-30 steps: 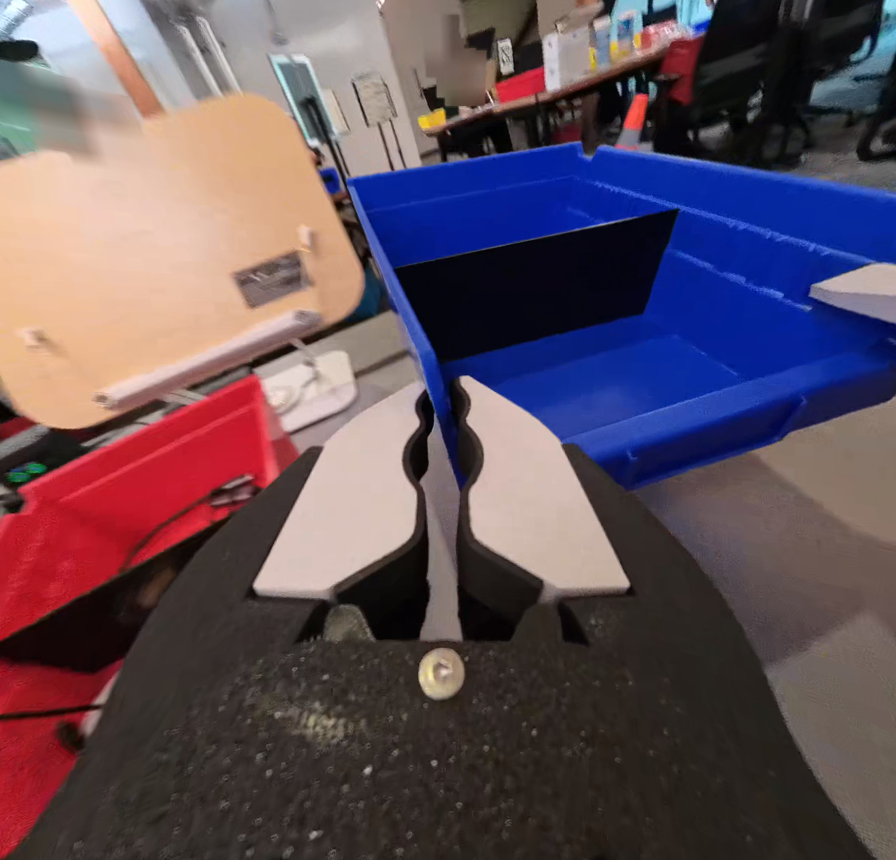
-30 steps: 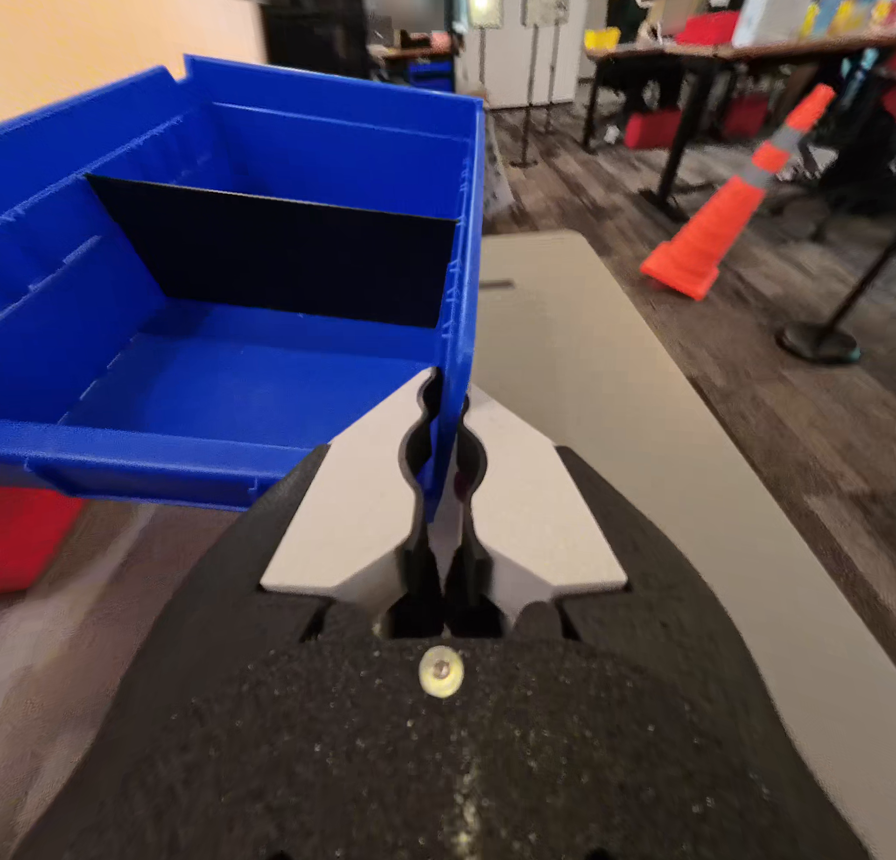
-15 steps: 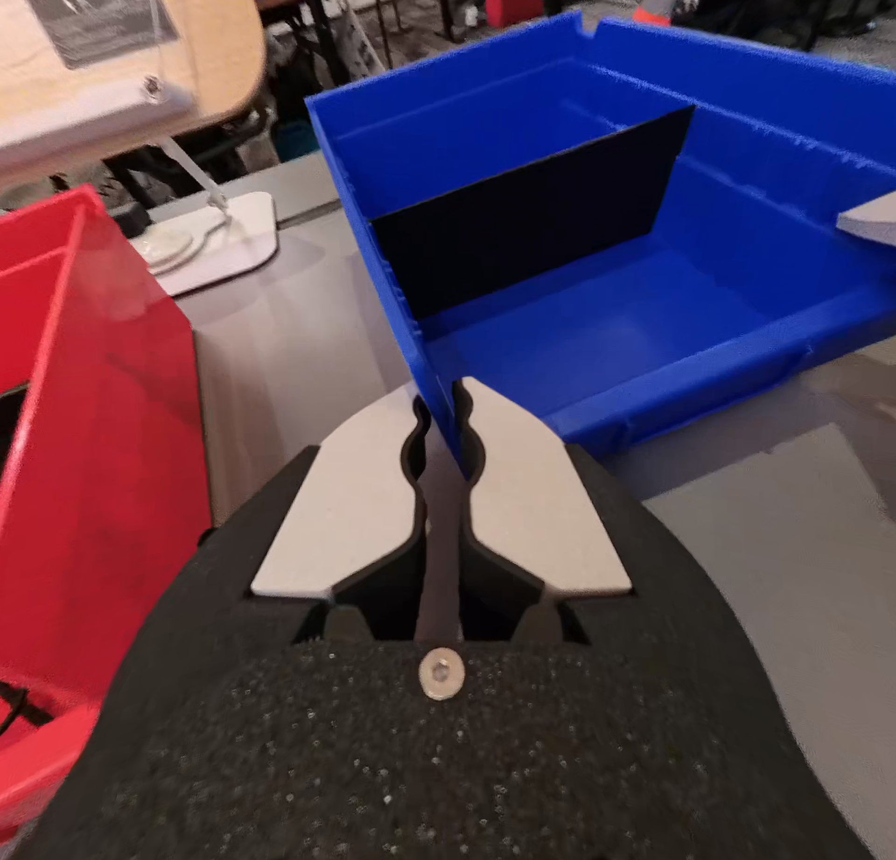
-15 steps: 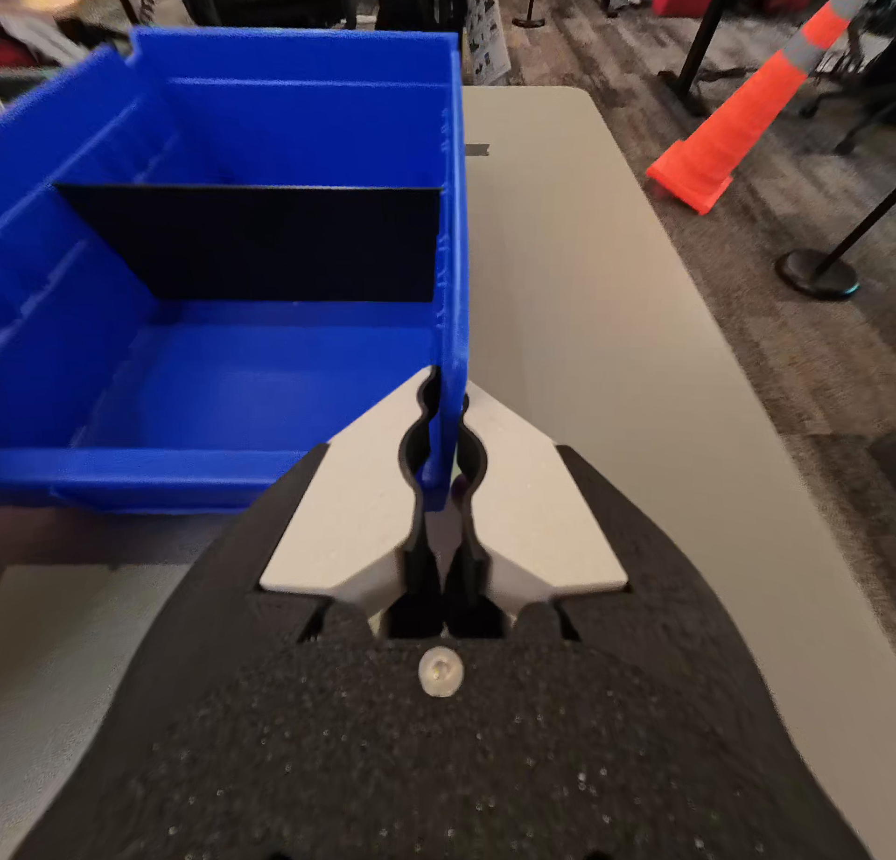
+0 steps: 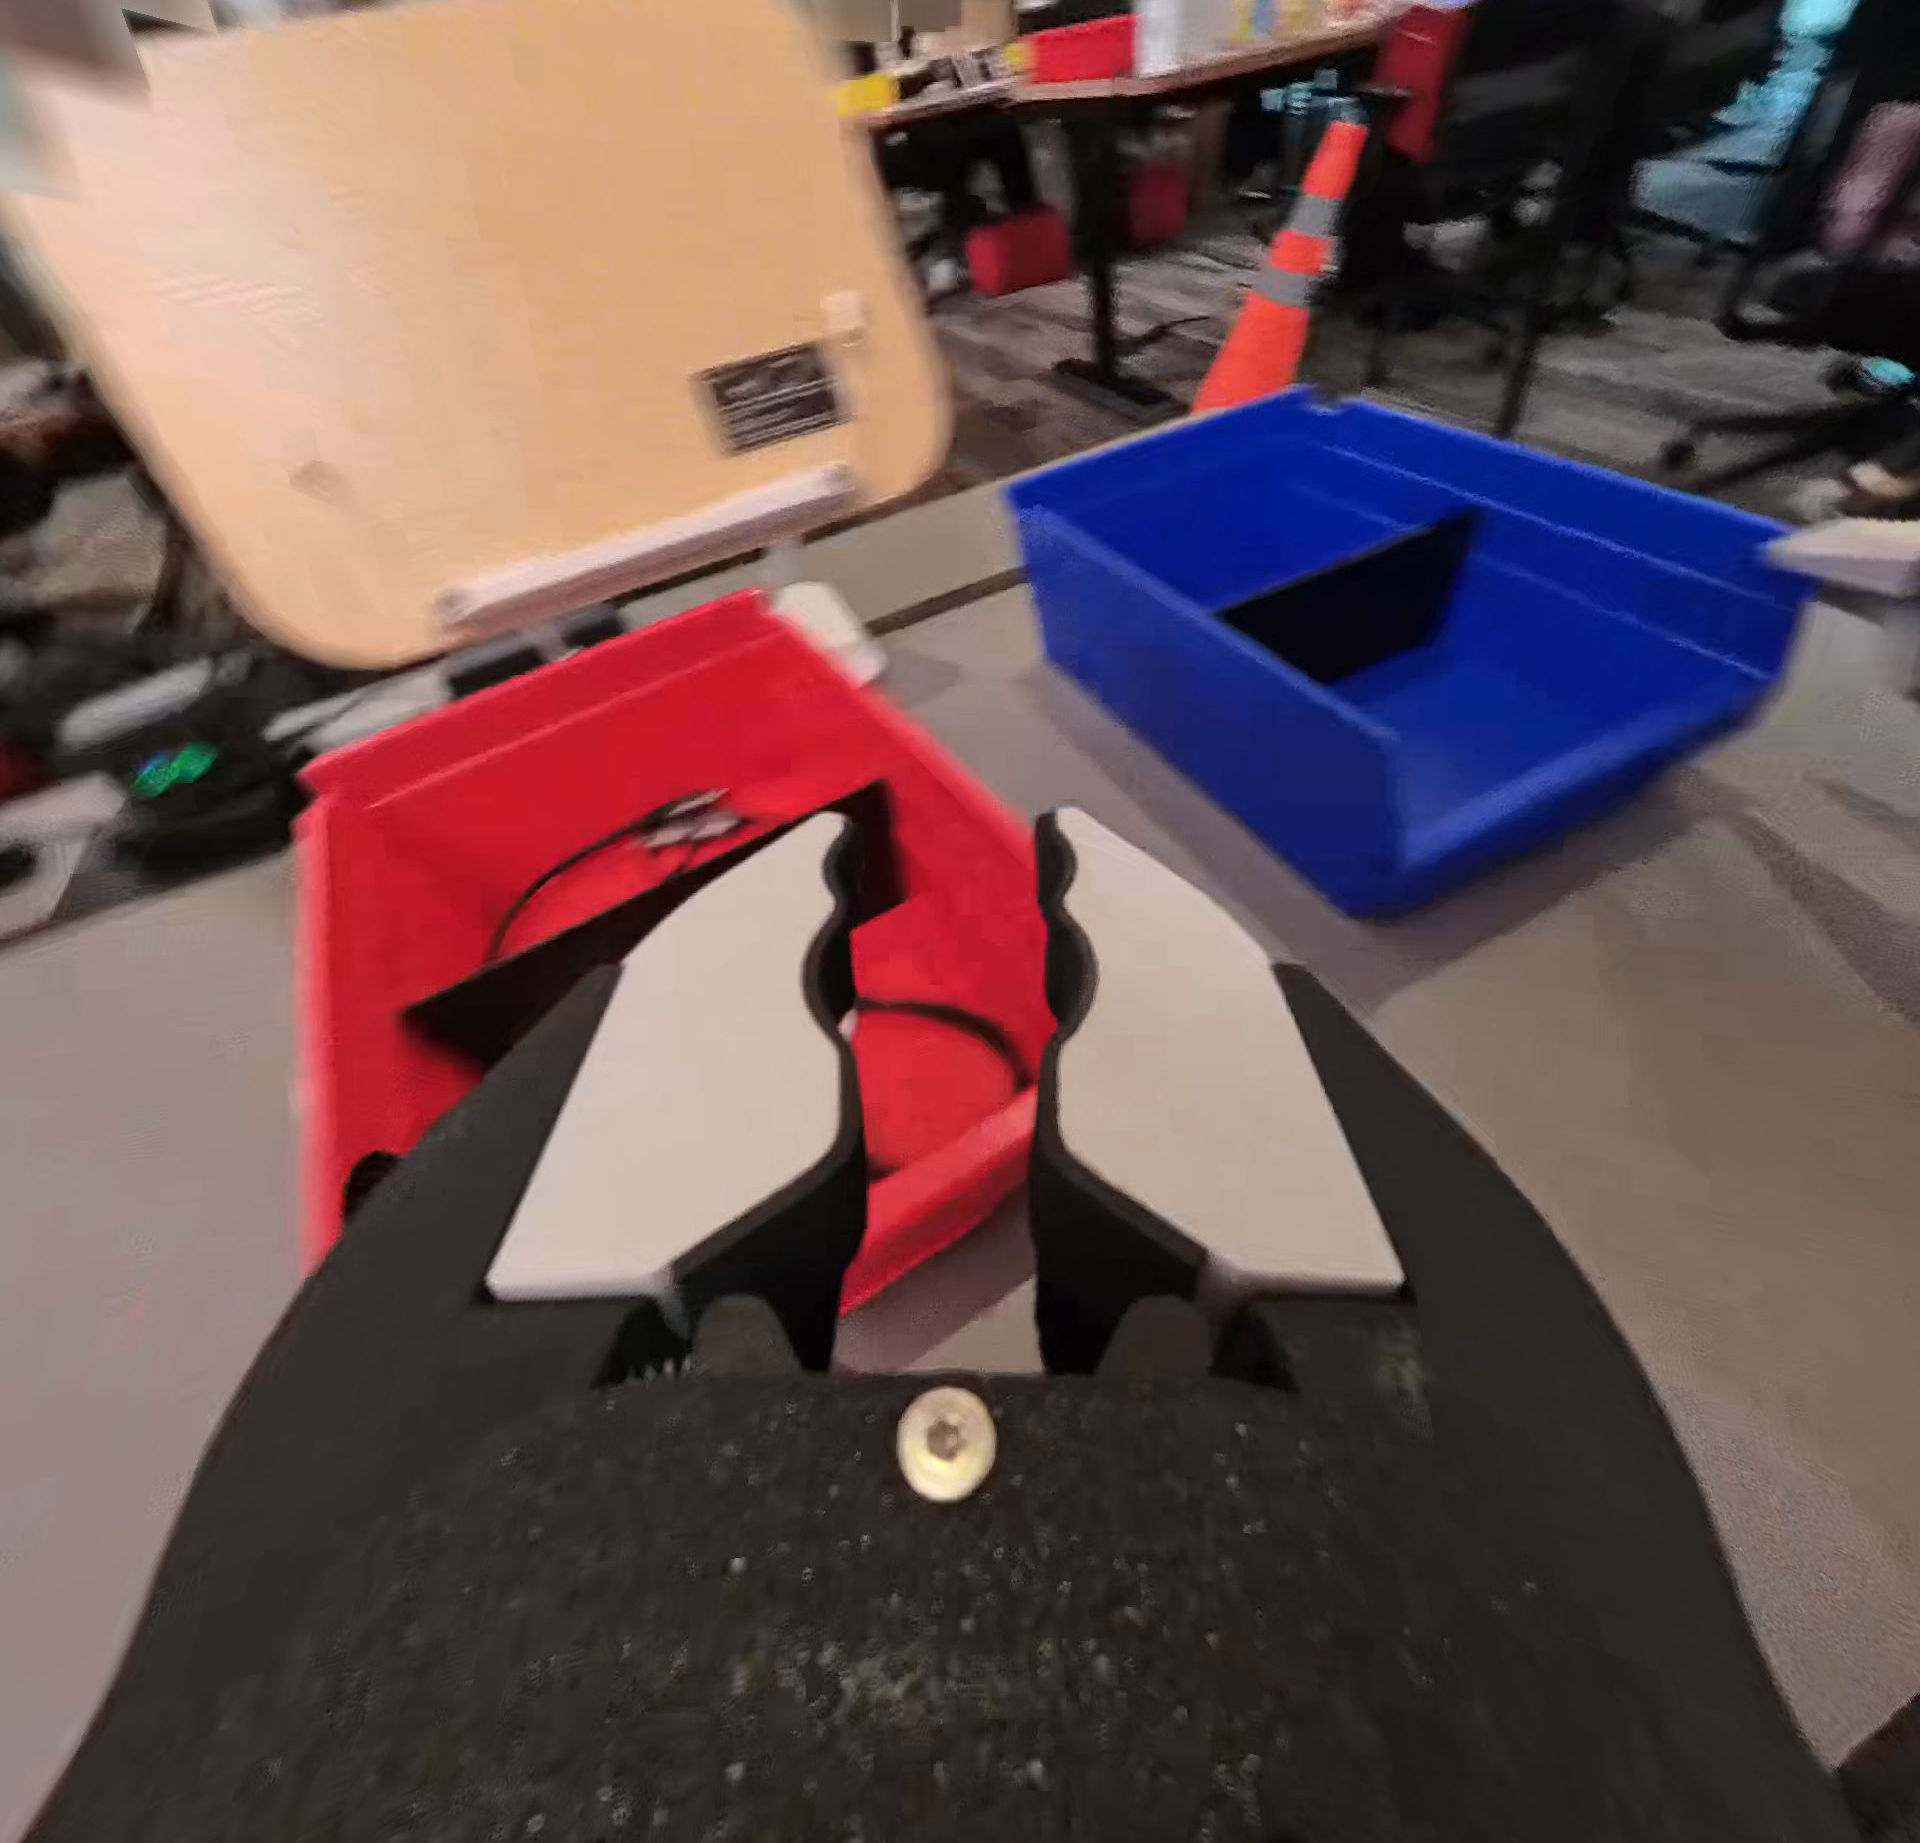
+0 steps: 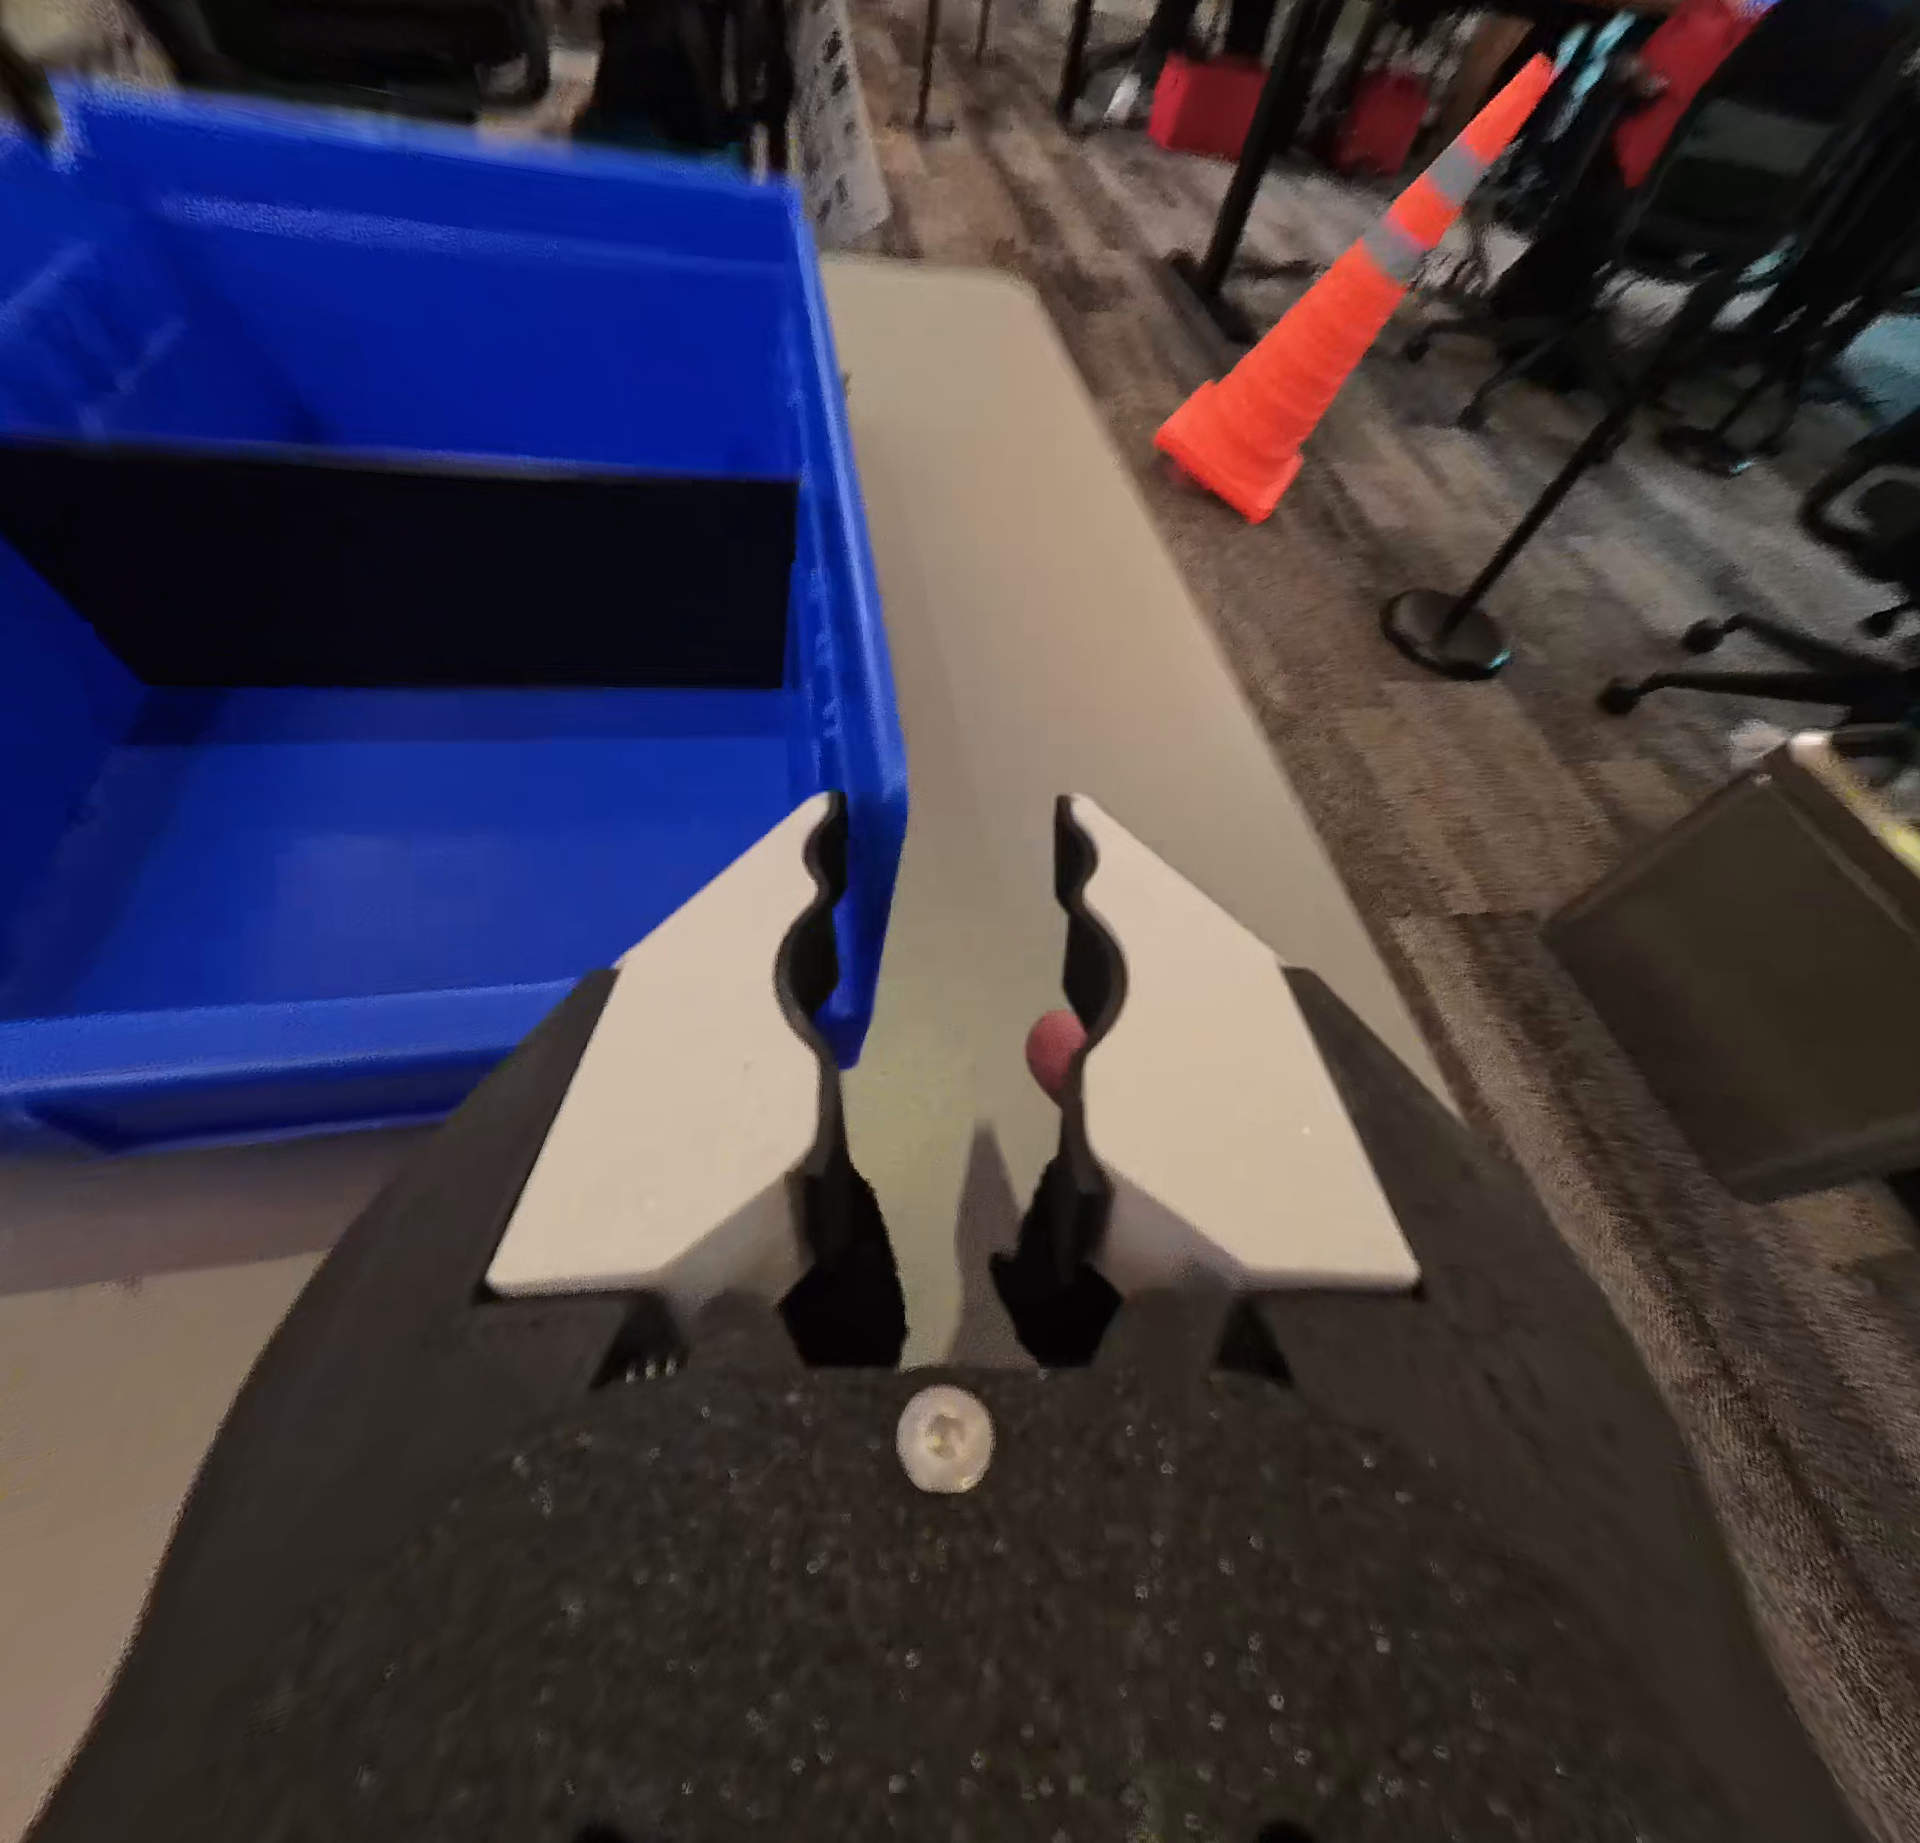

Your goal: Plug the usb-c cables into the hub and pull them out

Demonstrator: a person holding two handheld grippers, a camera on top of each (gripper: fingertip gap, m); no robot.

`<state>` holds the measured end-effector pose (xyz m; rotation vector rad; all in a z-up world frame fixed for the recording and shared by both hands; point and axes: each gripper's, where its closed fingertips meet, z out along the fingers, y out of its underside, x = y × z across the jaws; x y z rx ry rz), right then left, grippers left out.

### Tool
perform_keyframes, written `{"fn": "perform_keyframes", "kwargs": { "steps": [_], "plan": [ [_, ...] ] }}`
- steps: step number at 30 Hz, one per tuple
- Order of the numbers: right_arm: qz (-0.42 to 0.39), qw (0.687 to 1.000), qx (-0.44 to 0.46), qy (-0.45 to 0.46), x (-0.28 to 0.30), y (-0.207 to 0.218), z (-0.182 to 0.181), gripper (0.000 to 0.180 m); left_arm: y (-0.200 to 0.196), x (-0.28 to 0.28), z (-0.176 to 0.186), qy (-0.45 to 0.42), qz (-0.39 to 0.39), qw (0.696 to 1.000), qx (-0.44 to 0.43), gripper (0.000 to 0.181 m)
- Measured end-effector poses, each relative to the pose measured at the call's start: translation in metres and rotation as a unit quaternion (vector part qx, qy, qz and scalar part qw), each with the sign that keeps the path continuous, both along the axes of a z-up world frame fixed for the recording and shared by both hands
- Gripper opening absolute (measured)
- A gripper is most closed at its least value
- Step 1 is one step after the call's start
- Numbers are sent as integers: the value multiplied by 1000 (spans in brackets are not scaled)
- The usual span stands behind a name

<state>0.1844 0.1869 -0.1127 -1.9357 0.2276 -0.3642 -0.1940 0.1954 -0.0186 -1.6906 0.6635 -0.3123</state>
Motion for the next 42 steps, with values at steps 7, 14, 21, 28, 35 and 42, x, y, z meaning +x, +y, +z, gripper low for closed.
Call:
{"fn": "perform_keyframes", "kwargs": {
  "steps": [7, 14, 21, 28, 35, 42],
  "plan": [
    [179, 980, 85, -21, -179, 22, 81, 43, 47, -176, -49, -33, 194, 977, -86, 57],
    [230, 959, 21, 164, -340, 60, 0, 51, 58, -159, -116, -61, 182, 969, -159, 31],
    [172, 978, -34, 110, -346, 71, -31, 3, 63, -160, -124, -18, 165, 972, -169, 8],
    [175, 984, 20, 35, -434, 80, 5, 2, 81, -258, -88, 15, 194, 977, -86, 4],
    [215, 976, 5, 43, -560, 115, -8, 3, 109, -380, -82, -5, 203, 975, -85, 4],
    [245, 968, -21, 52, -610, 108, -29, 10, 119, -423, -120, -59, 206, 963, -165, 5]
  ]
}}
